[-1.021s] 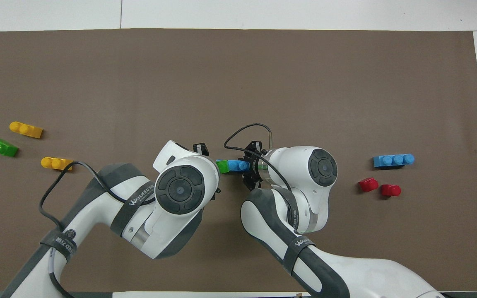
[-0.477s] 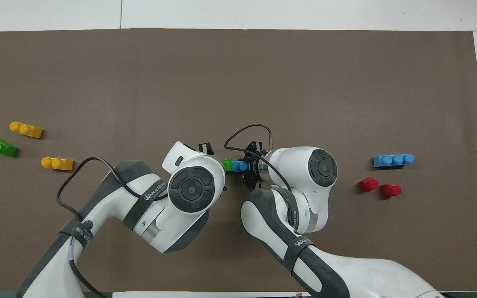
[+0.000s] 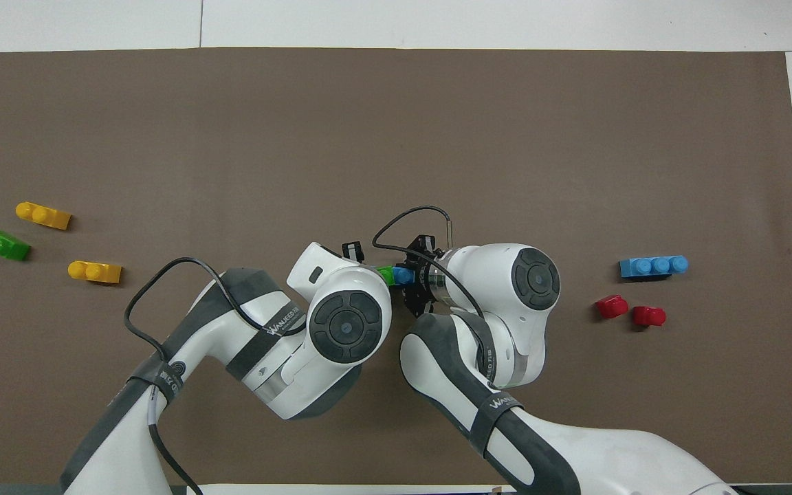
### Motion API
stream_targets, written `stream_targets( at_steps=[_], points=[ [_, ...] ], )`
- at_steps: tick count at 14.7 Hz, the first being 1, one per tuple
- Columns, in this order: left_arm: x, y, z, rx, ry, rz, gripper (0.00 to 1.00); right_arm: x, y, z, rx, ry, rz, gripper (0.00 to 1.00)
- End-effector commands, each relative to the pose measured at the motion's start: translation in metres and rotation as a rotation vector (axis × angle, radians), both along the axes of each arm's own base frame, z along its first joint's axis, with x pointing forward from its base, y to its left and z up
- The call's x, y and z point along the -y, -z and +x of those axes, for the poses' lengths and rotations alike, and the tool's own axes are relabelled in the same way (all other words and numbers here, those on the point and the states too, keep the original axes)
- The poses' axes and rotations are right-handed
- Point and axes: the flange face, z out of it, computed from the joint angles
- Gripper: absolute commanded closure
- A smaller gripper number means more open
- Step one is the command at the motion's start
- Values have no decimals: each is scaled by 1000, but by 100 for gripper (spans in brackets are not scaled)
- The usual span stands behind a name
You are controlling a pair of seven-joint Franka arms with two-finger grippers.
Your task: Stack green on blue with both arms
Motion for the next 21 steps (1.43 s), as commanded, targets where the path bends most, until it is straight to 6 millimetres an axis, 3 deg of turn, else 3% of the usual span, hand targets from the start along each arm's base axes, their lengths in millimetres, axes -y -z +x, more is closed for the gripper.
stream_targets(
  at_steps=[1, 13, 14, 15, 16, 18, 19, 21],
  points=[
    [0, 14, 1, 9, -10, 14, 100, 2, 9, -4, -8, 26, -1, 100],
    [10, 47, -1, 12, 72, 80, 100, 5, 10, -3, -10, 30, -2, 100],
    [9, 45, 1, 14, 70, 79, 61, 5, 10, -3, -10, 30, -2, 100],
    [8, 40, 3, 19, 70, 78, 3, 5, 10, -2, -8, 29, -1, 100],
    [5, 36, 4, 20, 82, 84, 0, 4, 9, -2, -9, 29, 0, 89],
    [-1, 22, 2, 10, 115, 117, 0, 5, 8, 0, -7, 32, 2, 38],
    [-6, 13, 3, 13, 116, 123, 0, 4, 7, 1, -7, 31, 3, 26],
    [-17, 4, 10, 17, 114, 128, 0, 6, 7, 1, -17, 50, 15, 20]
  ],
)
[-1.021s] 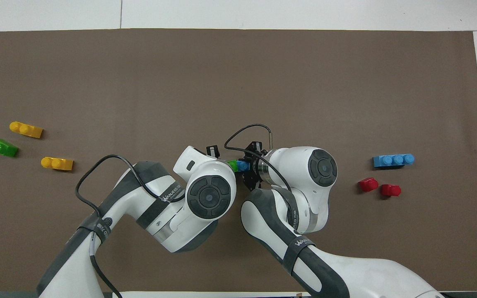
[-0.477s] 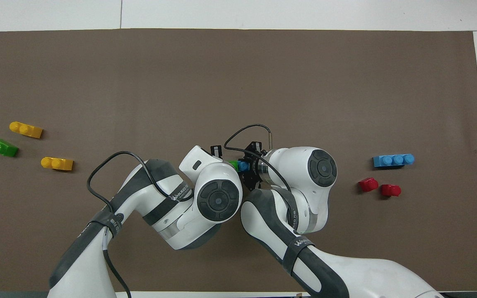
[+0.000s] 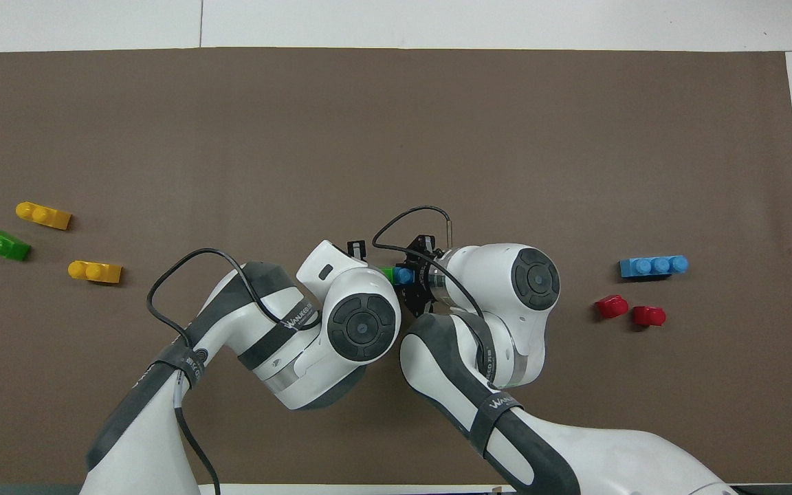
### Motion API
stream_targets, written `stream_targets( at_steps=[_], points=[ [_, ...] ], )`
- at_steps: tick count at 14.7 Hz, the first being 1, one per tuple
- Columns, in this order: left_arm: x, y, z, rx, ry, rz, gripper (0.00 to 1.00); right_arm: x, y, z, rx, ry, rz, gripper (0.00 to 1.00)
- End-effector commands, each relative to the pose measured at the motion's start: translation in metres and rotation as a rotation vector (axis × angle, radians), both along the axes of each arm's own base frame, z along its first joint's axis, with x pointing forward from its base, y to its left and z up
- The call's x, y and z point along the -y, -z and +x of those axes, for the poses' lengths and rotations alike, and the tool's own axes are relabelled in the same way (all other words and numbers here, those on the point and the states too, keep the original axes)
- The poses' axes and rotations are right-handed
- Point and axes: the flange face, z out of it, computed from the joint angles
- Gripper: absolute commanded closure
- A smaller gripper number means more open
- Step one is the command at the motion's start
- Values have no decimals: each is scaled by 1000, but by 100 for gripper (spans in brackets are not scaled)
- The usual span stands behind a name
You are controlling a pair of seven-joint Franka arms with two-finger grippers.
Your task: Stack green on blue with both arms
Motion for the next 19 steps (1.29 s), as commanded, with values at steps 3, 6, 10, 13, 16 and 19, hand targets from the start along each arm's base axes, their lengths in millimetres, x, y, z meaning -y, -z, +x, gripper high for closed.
stream_targets(
  at_steps=[3, 6, 10, 13, 16, 19],
  points=[
    [-17, -25, 5, 10, 17, 34, 0, 5, 4, 1, -15, 52, 24, 18],
    [-29, -38, 10, 10, 22, 46, 0, 10, -2, 8, -12, 55, 32, 15],
    [-61, -53, 28, -11, 69, 81, 0, 62, -13, 33, -56, 59, 51, 10],
    [-85, -57, 44, -24, 94, 88, 0, 108, -34, 51, -70, 27, 81, 7],
    [-105, -61, 57, -34, 134, 98, 0, 134, -63, 56, 12, -114, 75, 0],
    [-132, -68, 72, -46, 147, 85, 0, 159, -96, 65, 86, -286, 14, 0]
  ],
)
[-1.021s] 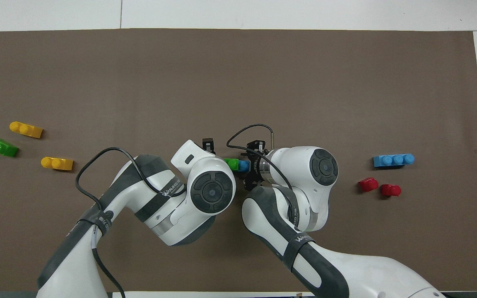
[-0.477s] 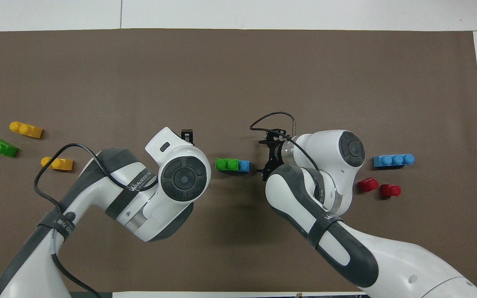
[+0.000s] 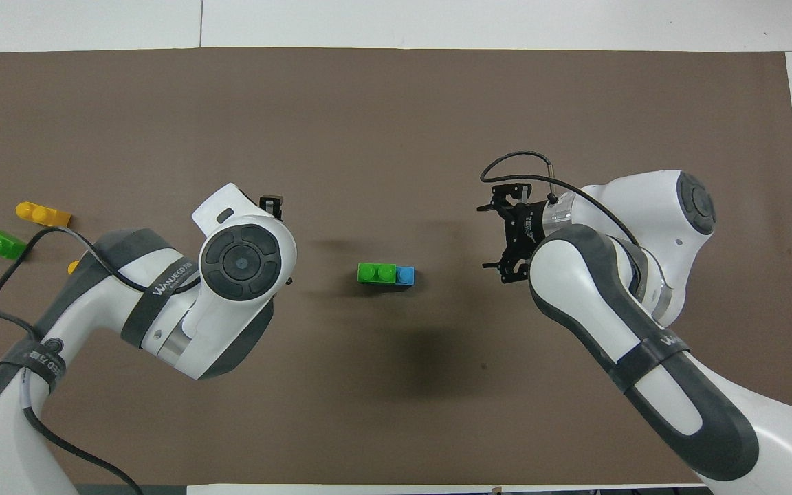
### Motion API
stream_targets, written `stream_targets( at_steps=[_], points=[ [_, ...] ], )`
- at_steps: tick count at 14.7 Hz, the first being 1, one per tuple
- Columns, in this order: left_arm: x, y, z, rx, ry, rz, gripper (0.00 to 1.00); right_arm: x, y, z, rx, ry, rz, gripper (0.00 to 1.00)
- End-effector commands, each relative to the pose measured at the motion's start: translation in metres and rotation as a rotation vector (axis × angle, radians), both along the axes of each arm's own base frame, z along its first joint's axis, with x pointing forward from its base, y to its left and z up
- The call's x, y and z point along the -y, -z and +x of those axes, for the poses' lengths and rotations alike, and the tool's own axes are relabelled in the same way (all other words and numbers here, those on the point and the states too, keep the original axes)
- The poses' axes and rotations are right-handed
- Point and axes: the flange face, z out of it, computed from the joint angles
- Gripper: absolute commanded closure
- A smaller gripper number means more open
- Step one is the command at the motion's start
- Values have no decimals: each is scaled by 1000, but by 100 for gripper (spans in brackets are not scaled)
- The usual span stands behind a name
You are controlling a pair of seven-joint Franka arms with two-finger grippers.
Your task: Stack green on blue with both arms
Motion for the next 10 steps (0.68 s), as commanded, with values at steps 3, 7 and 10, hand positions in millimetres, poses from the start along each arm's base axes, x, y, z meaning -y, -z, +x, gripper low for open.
stream_targets(
  at_steps=[3, 7, 10],
  points=[
    [-43, -27, 19, -67, 60, -30, 0, 40, -62, 10, 81, -332, -131, 0],
    [-76, -46, 37, -114, 122, -40, 0, 78, -109, 19, 132, -623, -208, 0],
    [-105, -62, 49, -149, 183, -34, 0, 114, -149, 23, 179, -818, -252, 0]
  ],
)
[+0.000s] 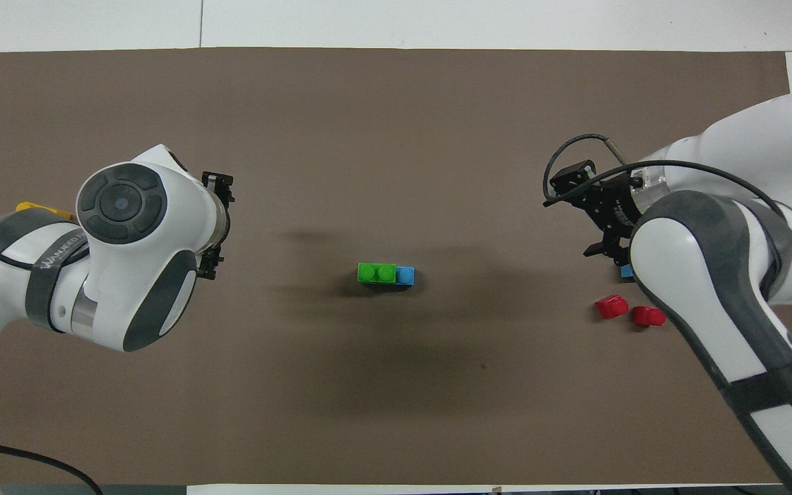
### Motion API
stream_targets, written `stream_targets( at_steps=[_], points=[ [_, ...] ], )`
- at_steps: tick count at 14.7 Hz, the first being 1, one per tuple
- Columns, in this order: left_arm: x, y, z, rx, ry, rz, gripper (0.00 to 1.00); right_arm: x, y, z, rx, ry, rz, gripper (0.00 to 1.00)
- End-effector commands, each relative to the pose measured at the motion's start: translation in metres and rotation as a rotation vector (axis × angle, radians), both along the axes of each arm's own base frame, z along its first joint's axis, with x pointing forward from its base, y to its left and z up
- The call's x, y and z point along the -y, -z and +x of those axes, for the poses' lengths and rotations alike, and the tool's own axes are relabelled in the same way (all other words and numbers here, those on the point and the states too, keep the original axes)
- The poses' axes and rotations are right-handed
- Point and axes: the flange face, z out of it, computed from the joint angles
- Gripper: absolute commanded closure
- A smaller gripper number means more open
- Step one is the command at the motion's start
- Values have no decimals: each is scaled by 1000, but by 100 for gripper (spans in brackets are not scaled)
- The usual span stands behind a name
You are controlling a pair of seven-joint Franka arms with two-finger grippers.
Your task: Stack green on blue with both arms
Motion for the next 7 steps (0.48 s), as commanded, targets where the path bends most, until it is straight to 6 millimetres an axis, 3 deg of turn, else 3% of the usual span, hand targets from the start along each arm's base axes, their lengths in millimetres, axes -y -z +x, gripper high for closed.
stream_targets(
  at_steps=[1, 3, 7],
  points=[
    [-27, -22, 10, -46, 72, -25, 0, 28, -41, 3, 40, -211, -47, 0],
    [-46, -33, 16, -69, 141, -23, 0, 47, -69, -5, 82, -363, -110, 0],
    [-79, -56, 19, -66, 261, -57, 0, 56, -112, -27, 137, -583, -185, 0]
  ],
)
